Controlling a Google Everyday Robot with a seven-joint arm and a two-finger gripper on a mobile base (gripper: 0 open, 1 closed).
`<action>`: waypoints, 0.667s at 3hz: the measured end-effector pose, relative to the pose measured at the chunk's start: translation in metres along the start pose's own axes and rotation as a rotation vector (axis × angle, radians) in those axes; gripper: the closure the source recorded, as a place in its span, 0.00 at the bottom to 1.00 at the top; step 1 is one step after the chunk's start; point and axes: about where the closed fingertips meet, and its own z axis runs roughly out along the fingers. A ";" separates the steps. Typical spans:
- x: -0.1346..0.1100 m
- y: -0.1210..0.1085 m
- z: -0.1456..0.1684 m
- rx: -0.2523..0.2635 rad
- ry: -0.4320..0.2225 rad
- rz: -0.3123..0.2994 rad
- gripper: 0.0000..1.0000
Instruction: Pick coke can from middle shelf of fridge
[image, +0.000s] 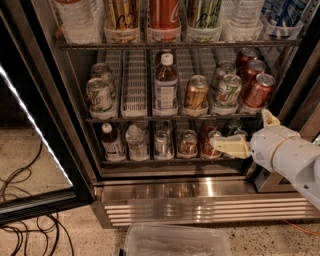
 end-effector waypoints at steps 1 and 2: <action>-0.001 -0.009 0.000 0.045 -0.029 -0.003 0.12; -0.001 -0.017 0.003 0.084 -0.051 -0.001 0.17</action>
Offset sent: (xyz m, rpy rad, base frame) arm 0.0138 -0.0246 0.0032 0.0028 -0.1161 -0.1065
